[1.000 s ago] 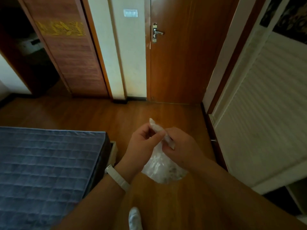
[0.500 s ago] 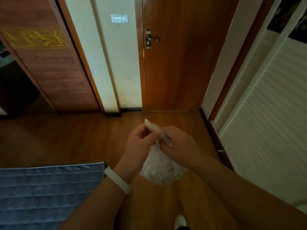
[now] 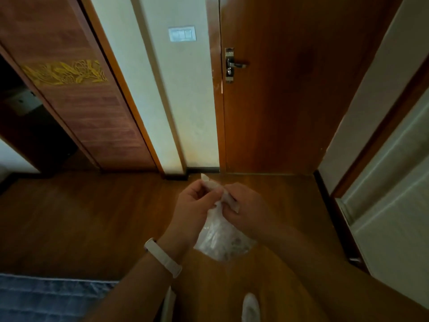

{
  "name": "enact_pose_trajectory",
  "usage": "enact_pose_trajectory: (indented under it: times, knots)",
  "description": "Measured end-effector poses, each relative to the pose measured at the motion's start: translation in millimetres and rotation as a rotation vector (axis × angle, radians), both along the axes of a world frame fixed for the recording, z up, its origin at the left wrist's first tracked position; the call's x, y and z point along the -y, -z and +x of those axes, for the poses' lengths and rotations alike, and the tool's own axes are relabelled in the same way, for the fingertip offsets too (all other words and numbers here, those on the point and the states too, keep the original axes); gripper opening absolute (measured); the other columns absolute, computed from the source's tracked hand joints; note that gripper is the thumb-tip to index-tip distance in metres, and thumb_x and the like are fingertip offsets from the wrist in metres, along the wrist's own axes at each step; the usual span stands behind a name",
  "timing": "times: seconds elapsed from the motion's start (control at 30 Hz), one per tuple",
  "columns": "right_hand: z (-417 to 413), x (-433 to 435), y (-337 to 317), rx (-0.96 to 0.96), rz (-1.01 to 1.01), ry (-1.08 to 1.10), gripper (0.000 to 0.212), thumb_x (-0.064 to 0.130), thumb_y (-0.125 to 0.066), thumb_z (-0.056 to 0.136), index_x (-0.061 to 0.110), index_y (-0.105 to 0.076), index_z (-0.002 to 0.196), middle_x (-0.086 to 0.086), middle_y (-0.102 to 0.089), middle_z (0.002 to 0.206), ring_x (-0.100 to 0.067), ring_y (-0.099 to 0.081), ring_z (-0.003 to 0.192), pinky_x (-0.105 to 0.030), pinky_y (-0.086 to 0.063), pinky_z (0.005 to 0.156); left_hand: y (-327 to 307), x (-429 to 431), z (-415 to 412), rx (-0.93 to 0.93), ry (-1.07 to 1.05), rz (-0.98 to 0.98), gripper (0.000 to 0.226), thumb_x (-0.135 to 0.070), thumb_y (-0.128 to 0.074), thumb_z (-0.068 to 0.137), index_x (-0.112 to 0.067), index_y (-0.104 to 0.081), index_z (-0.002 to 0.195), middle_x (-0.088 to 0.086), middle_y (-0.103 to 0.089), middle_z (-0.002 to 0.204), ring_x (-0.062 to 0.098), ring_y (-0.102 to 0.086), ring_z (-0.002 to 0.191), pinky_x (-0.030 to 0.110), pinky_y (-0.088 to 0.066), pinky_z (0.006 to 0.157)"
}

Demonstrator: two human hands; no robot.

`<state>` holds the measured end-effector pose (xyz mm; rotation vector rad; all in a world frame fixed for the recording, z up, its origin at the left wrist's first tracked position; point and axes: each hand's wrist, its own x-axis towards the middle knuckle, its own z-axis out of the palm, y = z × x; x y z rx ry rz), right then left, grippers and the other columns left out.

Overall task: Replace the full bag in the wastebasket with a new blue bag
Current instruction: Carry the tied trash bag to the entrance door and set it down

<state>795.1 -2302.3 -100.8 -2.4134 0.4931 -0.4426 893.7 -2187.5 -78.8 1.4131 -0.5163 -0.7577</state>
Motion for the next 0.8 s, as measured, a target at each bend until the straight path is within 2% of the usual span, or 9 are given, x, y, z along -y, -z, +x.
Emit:
enact_pose_trajectory:
  times: [0.07,0.17,0.27,0.4,0.5,0.6,0.67,0.8]
  knots:
    - [19.6,34.5,-7.8,-0.021,-0.010,-0.018,0.032,0.036,-0.056,0.092,0.021,-0.056,0.120,0.000,-0.061,0.118,-0.016,-0.055,0.105,-0.030,-0.044,0.092,-7.8,33.5,19.5,0.012,-0.025,-0.019,0.009,-0.014,-0.061,0.089,-0.011,-0.069,0.094,0.013,-0.071,0.095,0.033,-0.069,0.092,0.044,-0.058,0.081]
    - [47.1,78.6,-17.7,0.020,-0.057,-0.055,0.031,0.035,-0.054,0.092,0.022,-0.055,0.120,0.000,-0.061,0.114,-0.018,-0.057,0.100,-0.032,-0.047,0.087,-16.8,76.0,44.1,-0.016,-0.080,-0.055,0.009,-0.013,-0.059,0.091,-0.012,-0.069,0.092,0.006,-0.072,0.087,0.023,-0.070,0.082,0.032,-0.058,0.070]
    - [73.0,110.4,-22.8,0.043,-0.112,-0.054,0.031,0.039,-0.051,0.090,0.024,-0.054,0.117,0.002,-0.061,0.109,-0.019,-0.058,0.094,-0.040,-0.052,0.081,-22.0,105.3,67.7,-0.027,-0.093,-0.079,0.012,-0.017,-0.059,0.091,-0.011,-0.069,0.095,0.008,-0.072,0.090,0.025,-0.070,0.084,0.033,-0.058,0.071]
    - [110.3,142.1,-21.1,0.064,-0.139,-0.049,0.031,0.037,-0.051,0.090,0.022,-0.053,0.117,0.001,-0.061,0.109,-0.019,-0.058,0.093,-0.041,-0.053,0.078,-19.4,137.0,103.8,0.005,-0.076,-0.090,0.013,-0.019,-0.058,0.091,-0.013,-0.068,0.094,0.005,-0.073,0.087,0.023,-0.071,0.083,0.030,-0.057,0.070]
    - [143.6,158.3,-17.6,0.063,-0.134,-0.037,0.029,0.035,-0.050,0.090,0.020,-0.055,0.114,0.000,-0.061,0.105,-0.019,-0.057,0.090,-0.041,-0.052,0.076,-11.9,156.6,137.1,0.008,-0.047,-0.093,0.012,-0.020,-0.059,0.091,-0.014,-0.067,0.097,0.003,-0.072,0.089,0.024,-0.070,0.086,0.034,-0.057,0.075]
    - [181.1,172.2,-13.1,0.053,-0.142,-0.024,0.024,0.033,-0.051,0.090,0.020,-0.055,0.110,0.001,-0.059,0.099,-0.017,-0.056,0.085,-0.041,-0.051,0.071,-2.3,174.0,177.7,-0.032,-0.011,-0.119,0.017,-0.025,-0.063,0.085,-0.014,-0.069,0.097,0.010,-0.071,0.095,0.031,-0.068,0.093,0.043,-0.057,0.082]
    - [211.2,184.2,-10.0,0.042,-0.177,-0.012,0.020,0.029,-0.054,0.091,0.020,-0.055,0.108,0.001,-0.059,0.097,-0.017,-0.055,0.082,-0.040,-0.051,0.069,4.7,187.5,211.7,-0.020,0.009,-0.114,0.014,-0.022,-0.062,0.088,-0.014,-0.069,0.097,0.012,-0.070,0.097,0.033,-0.067,0.096,0.047,-0.056,0.087]
    - [280.1,205.8,-9.5,0.017,-0.227,0.021,0.021,0.027,-0.057,0.091,0.018,-0.057,0.111,0.000,-0.060,0.098,-0.017,-0.055,0.084,-0.034,-0.048,0.069,12.8,214.0,286.4,-0.006,0.059,-0.103,0.017,-0.021,-0.059,0.092,-0.011,-0.068,0.103,0.012,-0.071,0.100,0.030,-0.067,0.100,0.048,-0.054,0.091]
